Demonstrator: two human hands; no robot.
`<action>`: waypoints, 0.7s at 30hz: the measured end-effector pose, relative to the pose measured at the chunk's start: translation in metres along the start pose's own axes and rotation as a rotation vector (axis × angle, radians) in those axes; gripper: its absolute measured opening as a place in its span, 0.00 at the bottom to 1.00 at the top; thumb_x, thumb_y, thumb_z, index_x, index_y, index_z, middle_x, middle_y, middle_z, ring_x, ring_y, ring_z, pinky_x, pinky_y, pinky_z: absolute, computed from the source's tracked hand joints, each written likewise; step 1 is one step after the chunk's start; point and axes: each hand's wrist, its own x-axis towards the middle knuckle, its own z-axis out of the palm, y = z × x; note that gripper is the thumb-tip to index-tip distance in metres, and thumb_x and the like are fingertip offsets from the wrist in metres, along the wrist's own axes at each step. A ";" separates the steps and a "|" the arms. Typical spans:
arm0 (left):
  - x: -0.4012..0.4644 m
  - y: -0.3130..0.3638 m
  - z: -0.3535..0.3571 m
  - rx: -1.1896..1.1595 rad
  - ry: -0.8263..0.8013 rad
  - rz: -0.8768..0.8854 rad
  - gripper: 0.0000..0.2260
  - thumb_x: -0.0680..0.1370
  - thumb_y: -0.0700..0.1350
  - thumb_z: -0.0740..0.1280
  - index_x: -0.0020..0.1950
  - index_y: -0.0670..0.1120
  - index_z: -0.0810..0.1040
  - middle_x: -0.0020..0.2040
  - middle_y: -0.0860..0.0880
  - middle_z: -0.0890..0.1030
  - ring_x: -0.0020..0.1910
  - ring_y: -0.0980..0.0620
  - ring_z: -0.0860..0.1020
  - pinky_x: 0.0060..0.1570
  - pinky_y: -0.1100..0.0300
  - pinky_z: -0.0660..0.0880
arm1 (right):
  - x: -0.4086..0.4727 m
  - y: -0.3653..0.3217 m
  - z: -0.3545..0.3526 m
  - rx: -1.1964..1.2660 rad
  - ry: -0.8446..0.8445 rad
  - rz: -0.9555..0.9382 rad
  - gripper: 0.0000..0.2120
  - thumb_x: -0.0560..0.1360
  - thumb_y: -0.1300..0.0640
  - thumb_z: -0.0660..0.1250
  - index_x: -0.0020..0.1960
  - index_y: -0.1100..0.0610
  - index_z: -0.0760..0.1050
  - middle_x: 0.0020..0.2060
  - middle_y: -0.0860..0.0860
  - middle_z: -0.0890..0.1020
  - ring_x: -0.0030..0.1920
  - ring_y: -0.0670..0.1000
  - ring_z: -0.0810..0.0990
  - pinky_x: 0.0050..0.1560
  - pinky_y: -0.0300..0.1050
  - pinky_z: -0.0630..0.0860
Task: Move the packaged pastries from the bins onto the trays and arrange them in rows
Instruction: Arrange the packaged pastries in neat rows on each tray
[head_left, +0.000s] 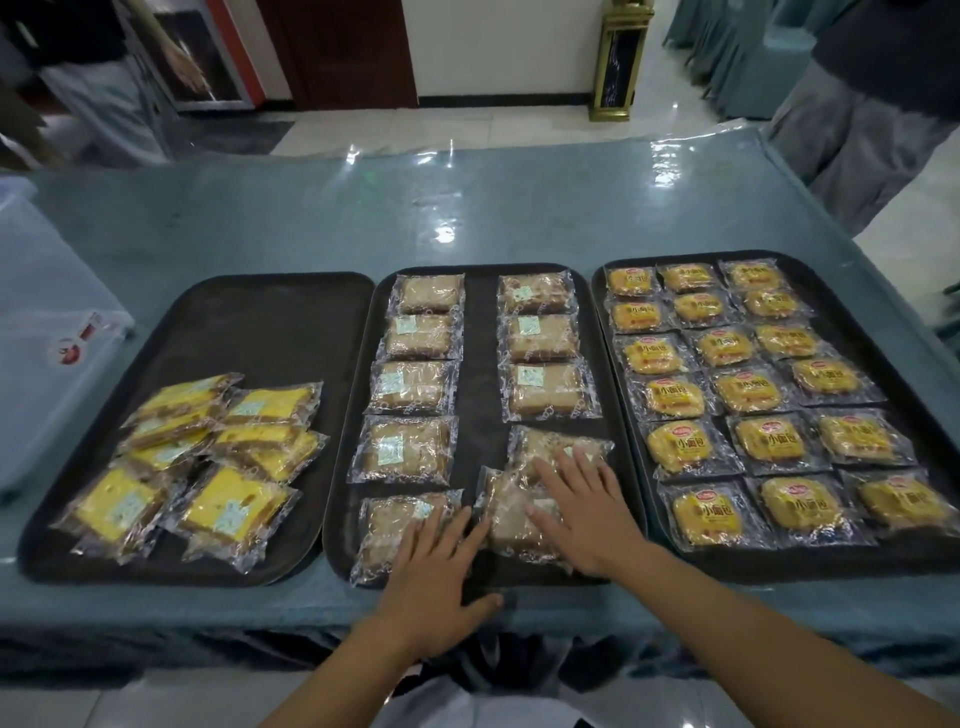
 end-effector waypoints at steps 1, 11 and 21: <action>-0.001 0.001 0.000 0.004 -0.004 -0.007 0.39 0.77 0.72 0.52 0.79 0.61 0.35 0.79 0.56 0.34 0.76 0.48 0.28 0.63 0.56 0.18 | 0.006 0.004 -0.003 -0.034 -0.015 -0.029 0.40 0.71 0.29 0.30 0.79 0.44 0.36 0.77 0.49 0.35 0.77 0.54 0.30 0.76 0.57 0.33; -0.007 0.003 0.000 -0.080 0.001 -0.056 0.37 0.75 0.74 0.51 0.78 0.66 0.37 0.80 0.54 0.33 0.78 0.47 0.31 0.75 0.47 0.31 | 0.012 0.016 -0.017 -0.017 0.053 -0.064 0.46 0.69 0.24 0.28 0.81 0.47 0.43 0.80 0.51 0.44 0.79 0.51 0.38 0.78 0.54 0.37; -0.056 -0.014 0.020 -0.315 0.126 -0.249 0.33 0.80 0.66 0.56 0.78 0.64 0.41 0.78 0.60 0.37 0.77 0.55 0.34 0.76 0.50 0.37 | -0.065 -0.043 0.036 -0.034 0.005 -0.174 0.39 0.74 0.28 0.35 0.80 0.45 0.50 0.79 0.49 0.49 0.78 0.55 0.41 0.74 0.54 0.39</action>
